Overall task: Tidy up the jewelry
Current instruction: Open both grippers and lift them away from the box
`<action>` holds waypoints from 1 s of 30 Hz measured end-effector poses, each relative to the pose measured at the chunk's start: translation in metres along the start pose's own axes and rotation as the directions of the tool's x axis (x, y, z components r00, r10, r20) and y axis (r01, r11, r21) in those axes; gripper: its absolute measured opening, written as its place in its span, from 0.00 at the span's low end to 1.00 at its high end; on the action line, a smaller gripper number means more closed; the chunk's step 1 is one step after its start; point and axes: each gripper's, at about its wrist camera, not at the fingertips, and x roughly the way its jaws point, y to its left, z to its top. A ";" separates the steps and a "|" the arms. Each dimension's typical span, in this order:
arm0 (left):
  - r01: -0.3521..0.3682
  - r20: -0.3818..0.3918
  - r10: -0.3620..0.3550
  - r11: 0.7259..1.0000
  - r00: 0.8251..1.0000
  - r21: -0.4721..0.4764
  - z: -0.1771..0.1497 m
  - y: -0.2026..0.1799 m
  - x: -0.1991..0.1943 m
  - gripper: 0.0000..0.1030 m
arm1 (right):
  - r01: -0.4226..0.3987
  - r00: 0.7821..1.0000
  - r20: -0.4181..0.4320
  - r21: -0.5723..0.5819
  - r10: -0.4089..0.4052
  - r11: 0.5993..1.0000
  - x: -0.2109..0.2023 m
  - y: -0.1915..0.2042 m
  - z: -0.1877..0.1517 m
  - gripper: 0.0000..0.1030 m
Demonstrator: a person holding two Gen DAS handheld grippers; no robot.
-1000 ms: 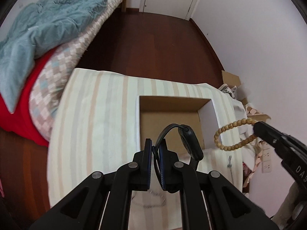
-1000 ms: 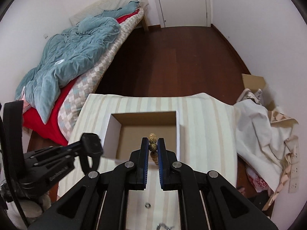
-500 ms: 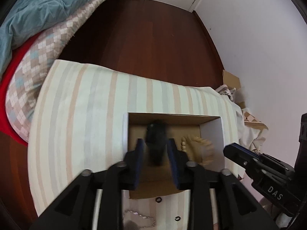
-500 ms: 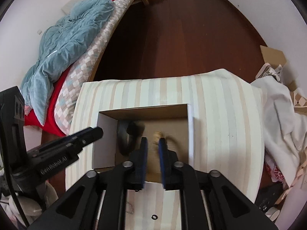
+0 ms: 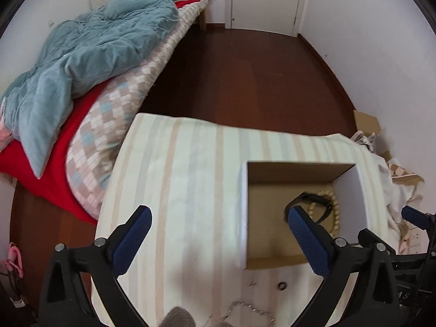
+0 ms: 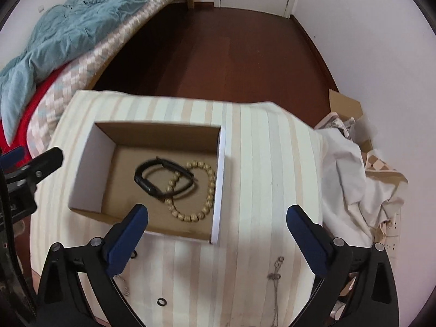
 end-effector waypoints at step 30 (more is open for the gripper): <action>-0.074 0.185 0.067 0.997 0.981 0.034 -0.068 0.000 -0.132 0.99 | 0.028 0.969 0.242 0.064 -0.043 0.998 -0.137 0.014 -0.076 1.00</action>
